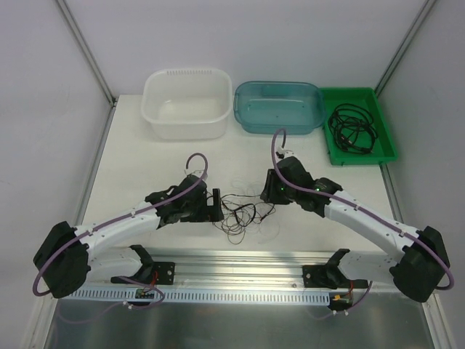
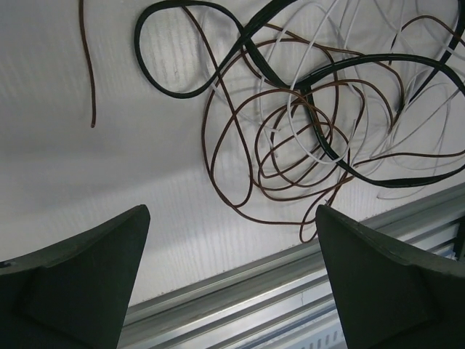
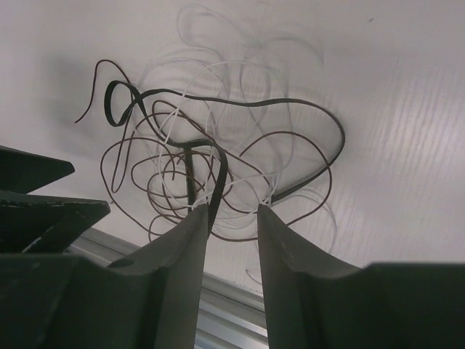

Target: Untangle the cables

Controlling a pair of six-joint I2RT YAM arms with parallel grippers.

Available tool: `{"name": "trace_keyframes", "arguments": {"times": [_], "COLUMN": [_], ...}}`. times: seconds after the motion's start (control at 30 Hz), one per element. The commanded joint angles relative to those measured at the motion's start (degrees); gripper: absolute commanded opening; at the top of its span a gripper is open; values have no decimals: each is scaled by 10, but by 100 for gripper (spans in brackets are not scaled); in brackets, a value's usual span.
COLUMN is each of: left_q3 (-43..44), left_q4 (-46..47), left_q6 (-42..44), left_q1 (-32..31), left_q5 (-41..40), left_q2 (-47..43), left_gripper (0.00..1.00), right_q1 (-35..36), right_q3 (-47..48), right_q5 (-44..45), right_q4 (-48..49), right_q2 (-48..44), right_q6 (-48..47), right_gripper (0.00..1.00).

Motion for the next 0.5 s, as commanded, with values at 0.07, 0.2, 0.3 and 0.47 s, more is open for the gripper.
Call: {"name": "trace_keyframes", "arguments": {"times": [0.07,0.2,0.3,0.47], "left_q3": [-10,-15,-16,-17], "left_q4": [40,50,54,61], "left_q6": [-61,-75,-78,-79], "left_q1": [-38,-46,-49,-50], "left_q5": [-61,-70,-71,-77], "left_q2": [41,67,86,99], "left_gripper": [99,99,99,99], "right_q1": [44,54,60,70], "right_q3": [0,12,12,12], "right_q5": [36,36,40,44], "right_q4": [59,64,63,64], "right_q2": [53,104,139,171], "right_q6": [62,64,67,58], "right_gripper": [36,36,34,29]}}
